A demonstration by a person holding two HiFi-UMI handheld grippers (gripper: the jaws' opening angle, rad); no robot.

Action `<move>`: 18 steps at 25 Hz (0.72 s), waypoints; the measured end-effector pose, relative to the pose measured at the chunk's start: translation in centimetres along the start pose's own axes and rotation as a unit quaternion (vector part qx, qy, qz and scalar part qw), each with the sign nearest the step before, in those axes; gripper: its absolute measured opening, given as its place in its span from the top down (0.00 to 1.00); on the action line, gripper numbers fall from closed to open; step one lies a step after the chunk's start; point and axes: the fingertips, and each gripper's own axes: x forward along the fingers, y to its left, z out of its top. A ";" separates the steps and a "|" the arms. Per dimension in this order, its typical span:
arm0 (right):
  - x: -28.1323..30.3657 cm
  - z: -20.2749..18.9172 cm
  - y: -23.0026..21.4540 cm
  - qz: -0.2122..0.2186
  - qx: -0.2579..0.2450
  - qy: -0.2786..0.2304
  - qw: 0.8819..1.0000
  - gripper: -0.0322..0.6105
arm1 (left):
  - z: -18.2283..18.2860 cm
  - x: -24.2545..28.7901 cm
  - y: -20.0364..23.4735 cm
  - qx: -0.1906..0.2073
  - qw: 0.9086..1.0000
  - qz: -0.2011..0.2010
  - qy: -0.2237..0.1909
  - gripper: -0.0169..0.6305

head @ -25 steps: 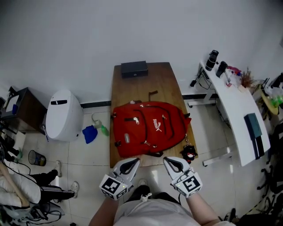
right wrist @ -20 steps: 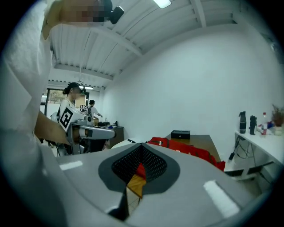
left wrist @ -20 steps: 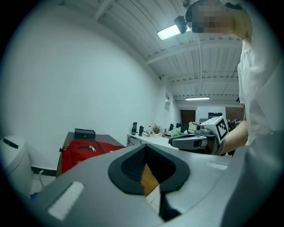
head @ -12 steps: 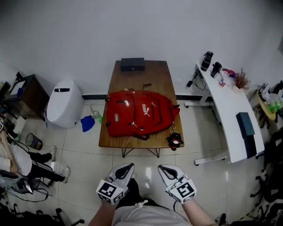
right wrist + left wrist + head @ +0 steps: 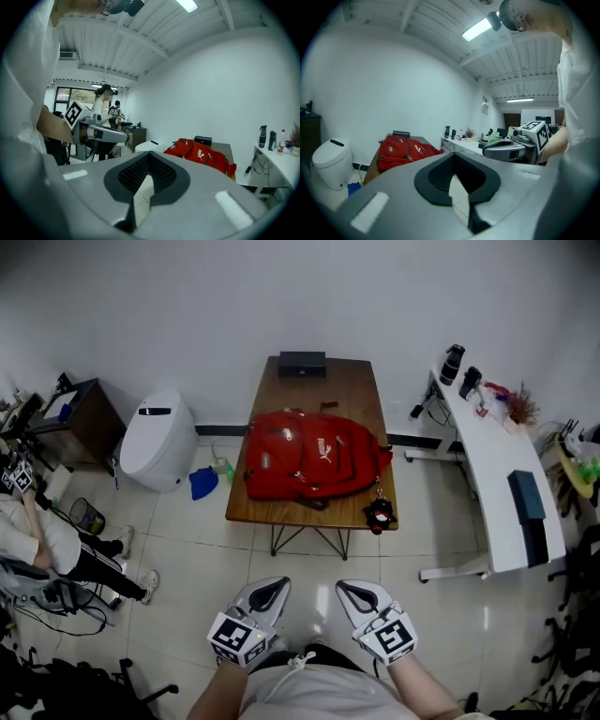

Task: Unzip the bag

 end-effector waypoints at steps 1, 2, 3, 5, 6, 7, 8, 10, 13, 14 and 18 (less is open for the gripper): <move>0.2 0.2 0.3 -0.002 -0.001 -0.002 1.000 0.94 | 0.1 -0.3 0.1 0.002 1.000 -0.002 -0.003 0.96; 0.3 0.5 0.5 -0.005 -0.001 -0.004 1.000 0.94 | 0.3 -0.7 0.1 0.004 1.000 -0.003 -0.008 0.96; 0.4 0.7 0.8 -0.008 -0.001 -0.006 1.000 0.94 | 0.6 -1.1 0.1 0.007 1.000 -0.005 -0.013 0.96; 0.6 1.2 1.3 -0.013 0.000 -0.011 1.000 0.94 | 1.1 -1.7 0.2 0.014 1.000 -0.012 -0.018 0.96; 0.8 1.4 1.5 -0.017 0.001 -0.013 1.000 0.94 | 1.3 -1.9 0.2 0.017 1.000 -0.017 -0.019 0.96; 0.9 1.6 1.7 -0.022 0.001 -0.013 1.000 0.94 | 1.4 -2.0 0.3 0.020 0.999 -0.022 -0.019 0.96; 1.1 1.7 1.9 -0.027 0.000 -0.012 1.000 0.94 | 1.5 -2.2 0.5 0.022 0.999 -0.027 -0.019 0.96; 1.6 1.9 2.4 -0.035 -0.005 -0.006 0.999 0.94 | 1.6 -2.6 1.0 0.022 0.999 -0.035 -0.019 0.96; 2.4 2.1 3.3 -0.040 -0.010 -0.002 0.999 0.94 | 2.1 -3.1 1.6 0.024 0.999 -0.040 -0.022 0.96; 2.6 2.1 3.4 -0.043 -0.005 -0.003 0.999 0.94 | 2.2 -3.3 1.9 0.026 0.999 -0.040 -0.021 0.96; 3.2 2.0 3.2 -0.053 0.005 0.002 0.999 0.94 | 2.2 -3.8 3.1 0.025 0.999 -0.036 -0.023 0.96</move>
